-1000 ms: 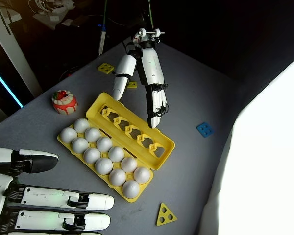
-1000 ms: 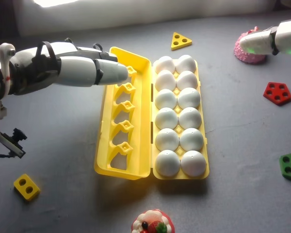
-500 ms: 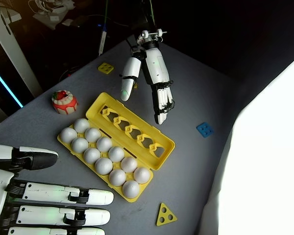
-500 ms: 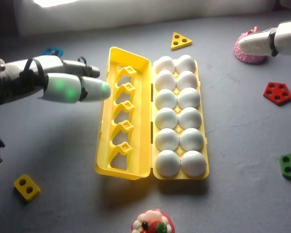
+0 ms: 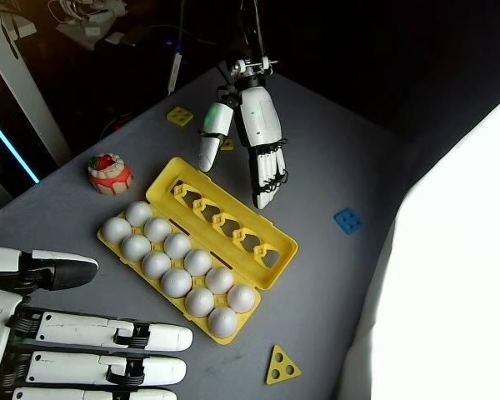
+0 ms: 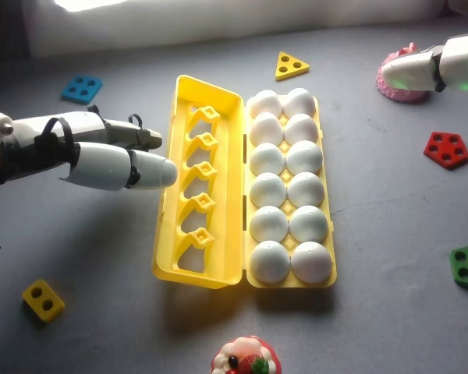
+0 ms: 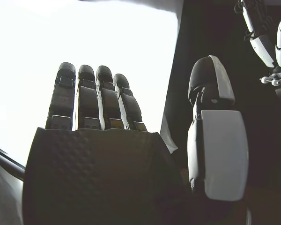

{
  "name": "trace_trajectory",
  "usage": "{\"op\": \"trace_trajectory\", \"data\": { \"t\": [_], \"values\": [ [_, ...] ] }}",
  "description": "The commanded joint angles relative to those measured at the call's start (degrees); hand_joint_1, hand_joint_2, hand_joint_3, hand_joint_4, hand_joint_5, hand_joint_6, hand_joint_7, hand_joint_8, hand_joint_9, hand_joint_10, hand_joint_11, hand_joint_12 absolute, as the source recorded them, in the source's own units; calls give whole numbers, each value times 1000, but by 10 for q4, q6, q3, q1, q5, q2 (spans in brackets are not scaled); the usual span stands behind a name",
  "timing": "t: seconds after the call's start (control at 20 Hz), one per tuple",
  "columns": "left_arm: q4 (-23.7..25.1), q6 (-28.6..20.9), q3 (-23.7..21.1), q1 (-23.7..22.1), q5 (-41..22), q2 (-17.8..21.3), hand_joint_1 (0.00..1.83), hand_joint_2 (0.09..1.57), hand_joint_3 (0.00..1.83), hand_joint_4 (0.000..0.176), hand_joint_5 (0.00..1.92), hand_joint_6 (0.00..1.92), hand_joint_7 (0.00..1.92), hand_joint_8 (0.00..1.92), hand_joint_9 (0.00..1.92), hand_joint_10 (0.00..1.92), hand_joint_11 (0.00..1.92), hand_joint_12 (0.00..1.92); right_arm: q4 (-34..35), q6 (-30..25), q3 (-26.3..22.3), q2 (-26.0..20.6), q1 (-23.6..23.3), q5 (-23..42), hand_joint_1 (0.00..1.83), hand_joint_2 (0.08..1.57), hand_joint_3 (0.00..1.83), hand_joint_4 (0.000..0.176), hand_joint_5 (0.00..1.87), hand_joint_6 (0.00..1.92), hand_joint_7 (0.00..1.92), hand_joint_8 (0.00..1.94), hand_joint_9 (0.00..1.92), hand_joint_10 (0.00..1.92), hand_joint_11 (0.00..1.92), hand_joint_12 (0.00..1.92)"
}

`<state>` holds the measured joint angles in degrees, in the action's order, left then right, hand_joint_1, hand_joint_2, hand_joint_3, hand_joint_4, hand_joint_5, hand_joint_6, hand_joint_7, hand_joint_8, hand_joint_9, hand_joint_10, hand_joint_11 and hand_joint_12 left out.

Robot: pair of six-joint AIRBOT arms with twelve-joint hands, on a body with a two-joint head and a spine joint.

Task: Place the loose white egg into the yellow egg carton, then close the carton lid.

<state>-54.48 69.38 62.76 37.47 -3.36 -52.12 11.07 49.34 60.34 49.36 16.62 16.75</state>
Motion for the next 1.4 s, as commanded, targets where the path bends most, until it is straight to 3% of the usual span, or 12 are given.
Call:
{"op": "trace_trajectory", "data": {
  "t": [0.0, 0.3, 0.85, 1.05, 1.35],
  "values": [
    [-1, -1, -4, -10, -27, -2, 239, 1166, 1, 0, 192, 5, 227, 5, 211, 6, 0, 634, 1, -3, -1, -4, -9, 68, 610, 1104, 0, 0, 32, 4, 74, 4, 22, 8, 0, 0],
    [-1, -1, -9, -32, -12, -5, 270, 1168, 1, 0, 205, 2, 245, 1, 230, 4, 0, 653, 1, -3, -1, -4, -9, 69, 616, 1108, 2, 0, 19, 1, 59, 2, 9, 4, 0, 0],
    [-1, 29, -12, -118, 11, -16, 285, 1169, 0, 0, 187, 3, 249, 5, 231, 6, 0, 620, 1, -3, -1, -4, -10, 73, 621, 1113, 2, 0, 54, 14, 74, 6, 5, 2, 0, 0],
    [-1, 28, -15, -123, 11, -16, 195, 1150, 0, 0, 158, 0, 228, 0, 219, 0, 0, 616, 1, -3, -1, -4, -10, 73, 637, 1115, 2, 0, 62, 16, 78, 6, 9, 4, 0, 0],
    [-1, -67, 2, -110, -8, -24, 170, 1157, 0, 0, 154, 1, 227, 1, 216, 2, 0, 639, 1, -3, -1, -4, -10, 74, 628, 1106, 0, 0, 84, 22, 80, 4, 31, 12, 0, 0]
  ]
}}
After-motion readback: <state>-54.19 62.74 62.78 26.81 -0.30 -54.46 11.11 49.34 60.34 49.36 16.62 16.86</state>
